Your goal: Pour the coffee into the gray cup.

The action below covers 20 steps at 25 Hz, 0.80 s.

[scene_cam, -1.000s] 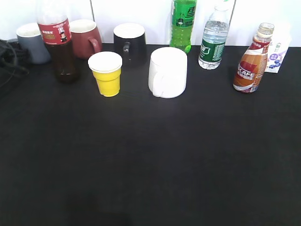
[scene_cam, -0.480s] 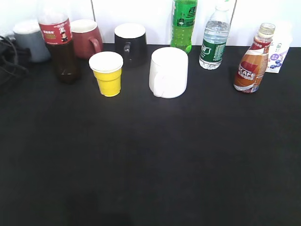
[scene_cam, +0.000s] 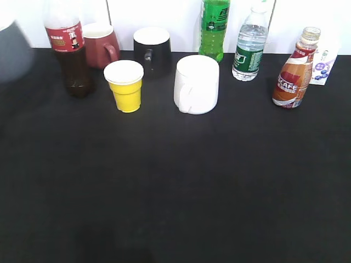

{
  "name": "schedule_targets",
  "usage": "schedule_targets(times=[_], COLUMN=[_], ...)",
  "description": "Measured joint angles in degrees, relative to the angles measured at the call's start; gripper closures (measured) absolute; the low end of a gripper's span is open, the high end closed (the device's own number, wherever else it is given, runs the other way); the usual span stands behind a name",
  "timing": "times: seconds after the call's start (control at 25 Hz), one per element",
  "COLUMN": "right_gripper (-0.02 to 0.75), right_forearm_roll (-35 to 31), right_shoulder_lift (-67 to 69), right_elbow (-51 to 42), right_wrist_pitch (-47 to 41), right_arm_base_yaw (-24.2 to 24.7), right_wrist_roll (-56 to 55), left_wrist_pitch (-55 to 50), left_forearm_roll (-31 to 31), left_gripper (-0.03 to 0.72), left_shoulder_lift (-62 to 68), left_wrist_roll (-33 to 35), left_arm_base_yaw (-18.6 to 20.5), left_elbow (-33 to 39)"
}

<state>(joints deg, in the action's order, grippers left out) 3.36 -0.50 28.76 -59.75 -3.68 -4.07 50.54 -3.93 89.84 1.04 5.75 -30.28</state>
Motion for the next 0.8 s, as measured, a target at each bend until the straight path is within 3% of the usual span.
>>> schedule_targets(times=[0.2,0.28,0.44,0.52,0.64,0.8], right_gripper=[0.148,0.148,0.148,0.148,0.148,0.148], right_forearm_roll=[0.0,0.0,0.0,0.0,0.0,0.0], right_shoulder_lift=[0.0,0.0,0.0,0.0,0.0,0.0], right_elbow=[0.0,0.0,0.0,0.0,0.0,0.0], right_wrist_pitch=[0.0,0.0,0.0,0.0,0.0,0.0], right_arm_base_yaw=[0.0,0.0,0.0,0.0,0.0,0.0], right_wrist_roll=[0.0,0.0,0.0,0.0,0.0,0.0], left_wrist_pitch=[-1.9,-1.9,-2.4,-1.2,2.9,14.2], left_forearm_roll=[-5.0,-6.4,-10.6,-10.7,-10.7,-10.7], left_gripper=[0.640,0.640,0.640,0.640,0.640,0.640], left_shoulder_lift=[-14.4,-17.0,-17.4,-17.2,-12.1,-1.8], left_wrist_roll=[-1.5,-2.5,-2.6,-2.6,-2.6,-2.7], left_arm_base_yaw=[-0.5,-4.7,-18.7,-23.7,-27.7,-28.5], left_elbow=[10.2,12.5,14.4,14.4,14.4,14.4])
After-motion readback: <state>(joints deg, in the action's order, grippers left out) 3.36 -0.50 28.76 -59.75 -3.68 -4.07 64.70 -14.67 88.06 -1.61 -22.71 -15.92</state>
